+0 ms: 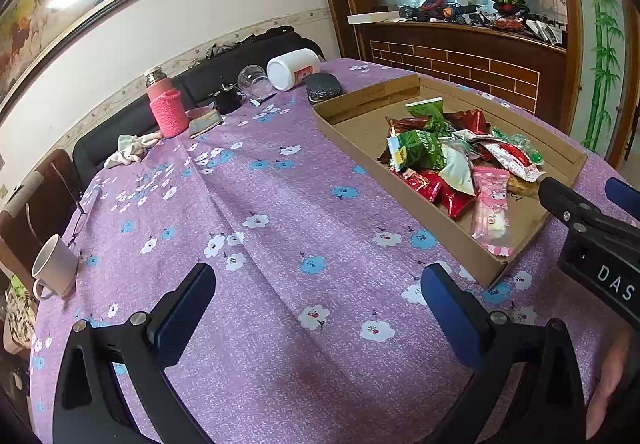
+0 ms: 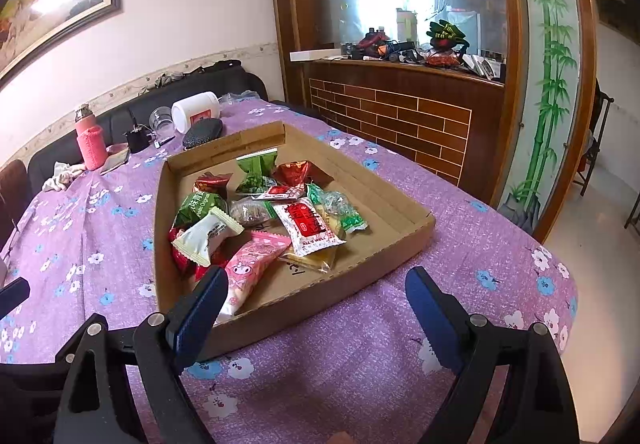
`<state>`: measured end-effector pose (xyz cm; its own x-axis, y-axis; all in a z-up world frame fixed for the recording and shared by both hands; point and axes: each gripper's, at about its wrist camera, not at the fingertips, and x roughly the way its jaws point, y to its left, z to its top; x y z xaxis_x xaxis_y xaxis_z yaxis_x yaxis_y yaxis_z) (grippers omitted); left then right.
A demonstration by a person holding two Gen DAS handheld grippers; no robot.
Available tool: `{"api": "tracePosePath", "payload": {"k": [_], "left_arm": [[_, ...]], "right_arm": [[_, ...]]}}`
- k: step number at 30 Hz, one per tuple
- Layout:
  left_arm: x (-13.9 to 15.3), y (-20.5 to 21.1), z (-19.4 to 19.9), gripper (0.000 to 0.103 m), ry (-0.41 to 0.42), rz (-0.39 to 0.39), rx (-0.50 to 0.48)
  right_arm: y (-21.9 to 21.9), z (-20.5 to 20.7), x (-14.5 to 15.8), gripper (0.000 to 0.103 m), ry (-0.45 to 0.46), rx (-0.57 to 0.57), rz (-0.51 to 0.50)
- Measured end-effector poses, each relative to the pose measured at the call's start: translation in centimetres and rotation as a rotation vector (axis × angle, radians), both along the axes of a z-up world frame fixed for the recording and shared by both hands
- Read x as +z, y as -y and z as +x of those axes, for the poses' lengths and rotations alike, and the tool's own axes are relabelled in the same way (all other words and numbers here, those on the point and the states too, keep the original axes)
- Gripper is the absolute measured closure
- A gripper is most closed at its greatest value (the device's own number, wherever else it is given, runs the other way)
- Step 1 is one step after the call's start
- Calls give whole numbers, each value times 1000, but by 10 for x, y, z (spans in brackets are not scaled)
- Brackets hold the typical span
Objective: Organize snacks
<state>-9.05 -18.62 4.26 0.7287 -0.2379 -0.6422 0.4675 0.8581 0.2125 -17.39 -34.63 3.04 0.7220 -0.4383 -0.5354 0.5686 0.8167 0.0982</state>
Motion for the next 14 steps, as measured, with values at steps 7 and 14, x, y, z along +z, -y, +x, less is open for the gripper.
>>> {"api": "tracePosePath", "payload": {"k": [7, 14], "left_arm": [[1, 0, -1, 1, 14, 4, 12], [0, -2, 0, 1, -1, -2, 26]], "right_arm": [[0, 0, -1, 11, 1, 3, 6], [1, 0, -1, 11, 0, 1, 7]]}}
